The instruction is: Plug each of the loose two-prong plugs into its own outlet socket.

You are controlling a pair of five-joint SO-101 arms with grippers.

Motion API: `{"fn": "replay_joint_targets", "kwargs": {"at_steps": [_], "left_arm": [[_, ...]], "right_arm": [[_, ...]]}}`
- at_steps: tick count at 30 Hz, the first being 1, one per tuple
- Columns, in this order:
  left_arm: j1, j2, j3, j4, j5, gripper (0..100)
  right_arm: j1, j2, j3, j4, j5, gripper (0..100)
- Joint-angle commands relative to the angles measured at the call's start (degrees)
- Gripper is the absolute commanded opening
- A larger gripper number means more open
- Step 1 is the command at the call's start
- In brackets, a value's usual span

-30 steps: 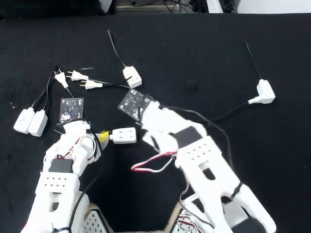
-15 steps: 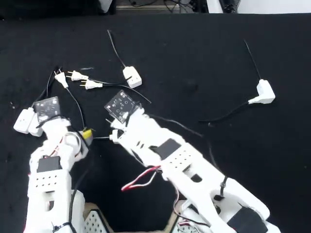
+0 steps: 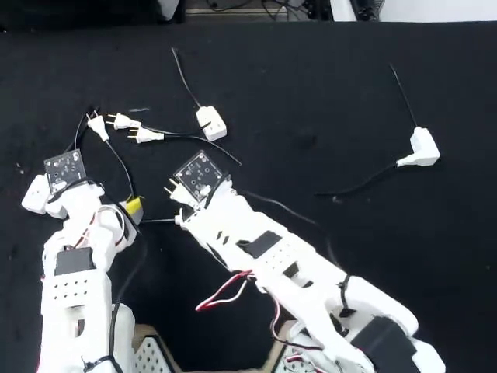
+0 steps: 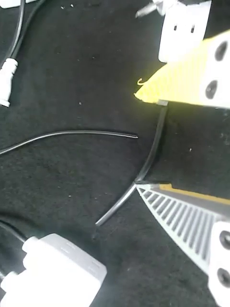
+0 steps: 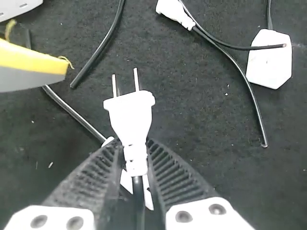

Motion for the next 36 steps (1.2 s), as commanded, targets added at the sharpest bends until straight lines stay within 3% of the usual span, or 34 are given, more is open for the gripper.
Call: {"fn": "replay_joint_targets", "kwargs": {"at_steps": [1, 4, 8, 12, 18, 21, 26, 36], "left_arm": [[-0.66, -0.97, -3.12, -0.35, 0.44, 27], [-0.66, -0.97, -2.86, -0.35, 0.44, 27], [-0.66, -0.97, -2.15, -0.35, 0.44, 27], [-0.22, -0.97, -2.07, -0.35, 0.44, 27], [0.84, -0.97, -1.19, -0.35, 0.18, 27], [0.84, -0.97, -1.19, -0.35, 0.09, 27], [0.84, -0.97, -1.19, -0.35, 0.09, 27], [0.84, -0.97, -1.1, -0.35, 0.09, 27]], "right_arm": [[-0.62, -0.22, -1.1, -1.67, -0.7, 1.0], [1.76, -3.03, -3.74, 5.01, -0.7, 1.0], [7.3, -9.54, -13.23, 24.53, 0.79, 1.0], [11.87, -12.79, -23.52, 40.79, 8.18, 1.0], [16.62, -12.88, -34.07, 57.14, 20.48, 1.0], [20.13, -12.88, -38.2, 62.51, 28.22, 1.0], [25.85, -12.79, -47.25, 68.04, 33.85, 1.0], [26.46, -12.79, -49.54, 77.01, 45.63, 1.0]]}}
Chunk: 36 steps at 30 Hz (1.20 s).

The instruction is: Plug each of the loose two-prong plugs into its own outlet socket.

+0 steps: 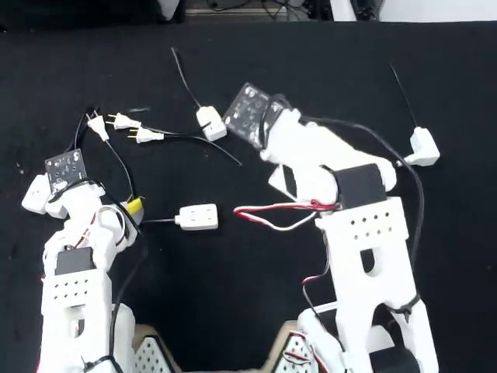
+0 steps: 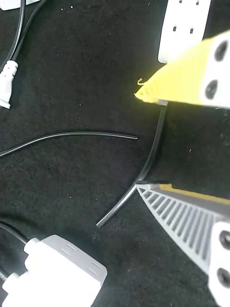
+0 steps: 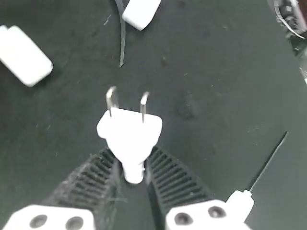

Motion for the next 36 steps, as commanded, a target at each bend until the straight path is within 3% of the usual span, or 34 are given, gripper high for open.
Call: {"fn": "replay_joint_targets", "kwargs": {"at_steps": [1, 5, 14, 19, 22, 25, 29, 36], "left_arm": [[0.66, -0.97, -1.1, -0.35, 0.09, 27], [0.66, -0.97, -1.1, -0.35, 0.09, 27], [0.66, -0.97, -1.01, -0.35, 0.0, 27], [0.66, -0.97, -0.75, -0.44, 0.0, 27], [0.66, -0.97, -0.75, -0.44, 0.0, 27], [0.66, -0.97, -0.75, -0.44, 0.0, 27], [0.66, -0.97, -0.48, -0.44, 0.0, 27], [0.66, -0.97, -0.57, -0.53, 0.0, 27]], "right_arm": [[-0.18, -2.24, 1.19, 3.25, 5.8, 1.0], [-0.09, -2.51, 10.51, 1.32, 9.32, 1.0], [-3.87, -2.33, 33.19, -15.56, 10.81, 1.0], [-6.95, -2.33, 43.3, -27.87, 10.2, 1.1], [-6.86, -2.33, 45.67, -33.41, 3.69, 1.5], [-6.86, -2.24, 45.49, -33.67, -2.02, 9.0], [-6.42, -2.68, 45.49, -33.49, -2.55, 20.8], [-7.91, -2.24, 36.7, -24.62, -2.37, 21.1]]}}
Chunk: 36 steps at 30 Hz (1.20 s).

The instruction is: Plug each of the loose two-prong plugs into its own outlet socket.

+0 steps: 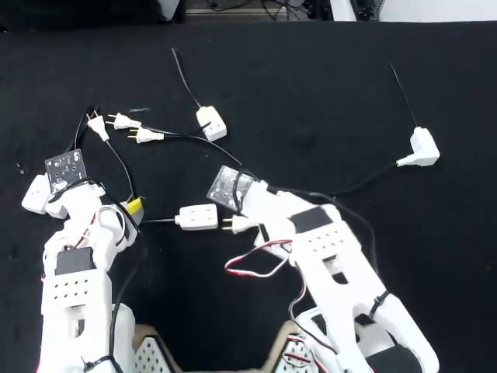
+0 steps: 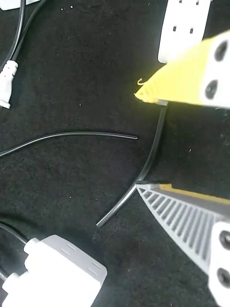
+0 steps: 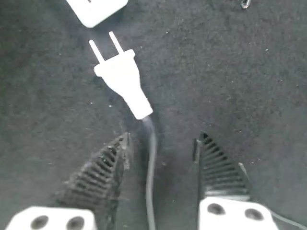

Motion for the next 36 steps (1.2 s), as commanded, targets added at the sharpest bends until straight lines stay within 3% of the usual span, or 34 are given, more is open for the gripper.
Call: {"fn": "replay_joint_targets", "kwargs": {"at_steps": [1, 7, 16, 24, 26, 29, 36], "left_arm": [[0.66, -0.97, -0.57, -0.97, 0.0, 27], [0.57, -0.97, 0.84, -3.08, 0.0, 27], [0.31, -0.97, 1.01, -3.16, 0.0, 27], [0.22, -0.97, 1.01, -2.9, 0.0, 27], [0.48, -0.97, 1.1, -2.9, 0.0, 27], [0.57, -0.97, 1.1, -3.08, 0.0, 27], [0.57, -0.97, 1.1, -2.99, 0.0, 27]], "right_arm": [[-3.43, -1.71, -4.97, 2.55, -0.44, 21.1], [-10.37, 1.1, -4.09, 1.41, 6.59, 21.1], [-11.08, 19.82, -12.26, -2.9, 8.97, 21.1], [-10.81, 25.98, -16.57, -3.08, 14.59, 20.9], [-10.81, 26.24, -16.84, -3.25, 14.59, 16.7], [-10.81, 26.07, -17.27, -3.34, 14.51, 0.5], [-10.73, 24.57, -16.31, -1.05, 9.76, 1.0]]}}
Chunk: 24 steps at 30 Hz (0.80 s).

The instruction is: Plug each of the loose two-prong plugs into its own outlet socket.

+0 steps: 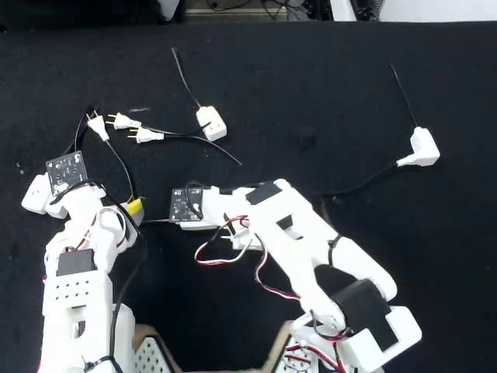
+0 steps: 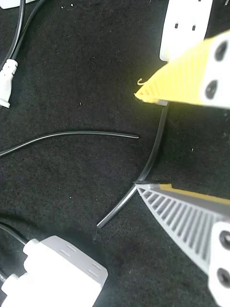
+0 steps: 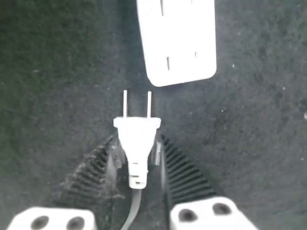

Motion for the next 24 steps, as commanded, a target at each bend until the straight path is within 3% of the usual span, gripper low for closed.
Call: {"fn": "replay_joint_targets", "kwargs": {"at_steps": [1, 8, 16, 20, 24], "left_arm": [[0.57, -0.97, -0.4, -0.79, 0.0, 27], [0.66, -0.97, -0.4, -0.88, 0.0, 27], [0.66, -0.97, -0.66, -0.88, 0.0, 27], [0.66, -0.97, -1.01, -0.53, 0.44, 27], [0.13, -0.97, -2.68, 1.41, 0.44, 27]], "right_arm": [[-0.7, -3.03, -1.36, 2.46, -3.96, 1.0], [-2.02, -23.08, 10.51, 4.13, -12.57, 1.0], [-4.4, -46.46, 15.87, 10.81, -15.21, 1.0], [-11.25, -50.68, 17.27, 4.4, -24.26, 1.0], [-16.44, -47.6, 21.23, -11.43, -30.07, 1.0]]}}
